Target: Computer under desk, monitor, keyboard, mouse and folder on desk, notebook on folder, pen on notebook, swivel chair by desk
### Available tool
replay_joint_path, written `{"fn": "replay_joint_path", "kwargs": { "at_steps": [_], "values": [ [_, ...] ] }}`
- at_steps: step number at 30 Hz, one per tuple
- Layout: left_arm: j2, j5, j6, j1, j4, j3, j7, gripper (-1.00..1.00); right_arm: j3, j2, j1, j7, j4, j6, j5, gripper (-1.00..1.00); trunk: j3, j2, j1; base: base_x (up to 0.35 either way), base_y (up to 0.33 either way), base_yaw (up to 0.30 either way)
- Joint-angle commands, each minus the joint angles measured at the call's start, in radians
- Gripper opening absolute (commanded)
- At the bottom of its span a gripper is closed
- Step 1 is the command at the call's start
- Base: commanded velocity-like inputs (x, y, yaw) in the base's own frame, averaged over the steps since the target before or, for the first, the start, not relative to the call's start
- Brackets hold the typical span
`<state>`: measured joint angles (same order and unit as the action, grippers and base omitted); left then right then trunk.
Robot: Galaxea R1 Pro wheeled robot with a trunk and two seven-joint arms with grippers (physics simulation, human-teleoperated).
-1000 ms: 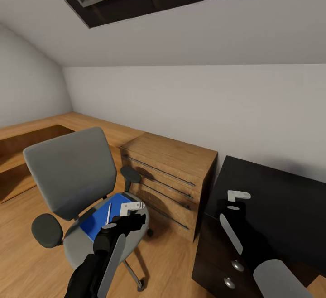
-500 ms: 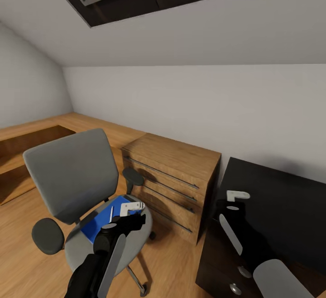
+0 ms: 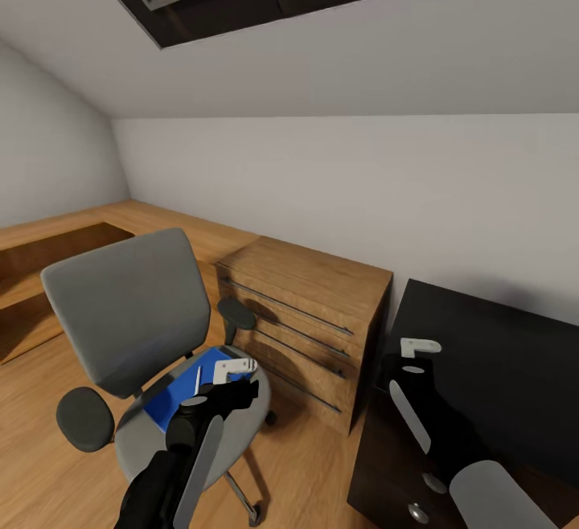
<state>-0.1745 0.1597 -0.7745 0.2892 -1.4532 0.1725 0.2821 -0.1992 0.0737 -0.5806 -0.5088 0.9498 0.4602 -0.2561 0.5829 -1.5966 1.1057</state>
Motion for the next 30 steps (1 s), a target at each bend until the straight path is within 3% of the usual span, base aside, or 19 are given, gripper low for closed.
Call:
{"fn": "replay_joint_path", "kwargs": {
  "at_steps": [1,4,5,16,25,30],
  "values": [
    [0.000,0.011,-0.003,0.001,-0.001,0.001,0.009,1.00,-0.005,0.002,-0.001,-0.010,0.001,0.003,-0.009,-1.00,0.001,-0.001,0.000,0.000,0.000,0.000],
    [0.000,0.011,-0.003,0.001,-0.001,0.001,0.009,1.00,-0.005,0.002,-0.001,-0.011,0.001,0.003,-0.008,-1.00,0.001,-0.001,0.000,0.000,0.000,0.000],
    [0.000,0.011,-0.003,0.001,-0.001,0.001,0.009,1.00,-0.005,0.002,-0.001,-0.012,0.001,0.003,-0.008,1.00,0.001,-0.001,0.000,0.000,0.000,0.000],
    [0.000,0.011,-0.003,0.001,-0.002,0.001,0.008,1.00,-0.005,0.002,-0.001,-0.013,0.003,0.003,-0.007,1.00,0.001,-0.001,0.000,0.000,0.000,0.000],
    [0.000,0.011,-0.003,0.001,-0.003,0.001,0.009,1.00,-0.005,0.003,0.000,-0.015,0.011,0.003,-0.005,1.00,-0.027,0.062,-0.035,0.000,0.000,0.000],
    [0.000,0.011,-0.003,0.001,-0.003,0.001,0.009,1.00,-0.004,0.003,0.003,-0.033,0.082,0.004,-0.005,1.00,-0.043,0.097,-0.054,0.000,0.000,0.000]
  ]
}}
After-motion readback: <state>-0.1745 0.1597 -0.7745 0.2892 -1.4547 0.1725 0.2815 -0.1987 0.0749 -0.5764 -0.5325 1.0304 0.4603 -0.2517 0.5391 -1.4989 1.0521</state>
